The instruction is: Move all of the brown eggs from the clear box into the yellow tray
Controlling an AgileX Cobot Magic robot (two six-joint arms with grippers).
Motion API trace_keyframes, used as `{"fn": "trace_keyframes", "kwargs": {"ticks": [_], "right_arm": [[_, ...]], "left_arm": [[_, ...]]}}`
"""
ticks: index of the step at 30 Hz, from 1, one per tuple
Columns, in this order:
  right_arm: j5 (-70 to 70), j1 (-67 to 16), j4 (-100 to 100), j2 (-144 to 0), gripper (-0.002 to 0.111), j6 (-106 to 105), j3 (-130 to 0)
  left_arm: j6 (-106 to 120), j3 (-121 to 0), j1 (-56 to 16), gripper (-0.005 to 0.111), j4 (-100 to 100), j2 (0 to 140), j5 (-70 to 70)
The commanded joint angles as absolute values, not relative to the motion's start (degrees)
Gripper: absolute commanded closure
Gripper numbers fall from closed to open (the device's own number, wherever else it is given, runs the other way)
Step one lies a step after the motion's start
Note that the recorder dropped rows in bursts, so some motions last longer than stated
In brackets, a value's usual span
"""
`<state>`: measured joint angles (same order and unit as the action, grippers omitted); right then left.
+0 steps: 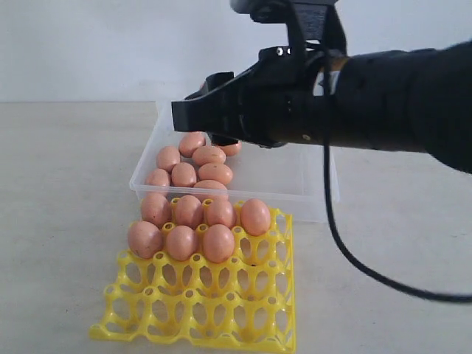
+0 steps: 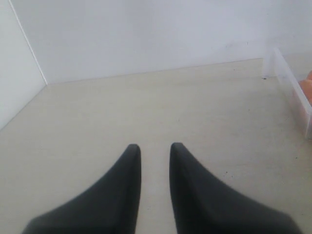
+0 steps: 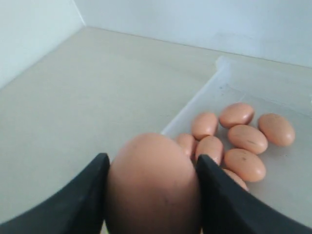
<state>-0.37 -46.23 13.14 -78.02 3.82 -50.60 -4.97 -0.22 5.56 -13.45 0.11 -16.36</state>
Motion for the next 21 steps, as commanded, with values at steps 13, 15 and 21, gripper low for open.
{"fn": "trace_keyframes", "kwargs": {"ticks": [13, 15, 21], "right_arm": [[-8.45, -37.05, 14.81, -75.65, 0.109, 14.02, -46.00], [-16.03, -33.51, 18.81, -77.46, 0.109, 19.27, -46.00], [-42.27, -30.26, 23.77, -80.04, 0.109, 40.07, -46.00]], "left_arm": [[-5.79, 0.00, 5.76, 0.085, -12.43, 0.00, -16.27], [-6.29, 0.00, 5.22, 0.085, -12.43, 0.00, -16.27], [-6.86, 0.00, 4.11, 0.085, -8.50, 0.00, -16.27]]}}
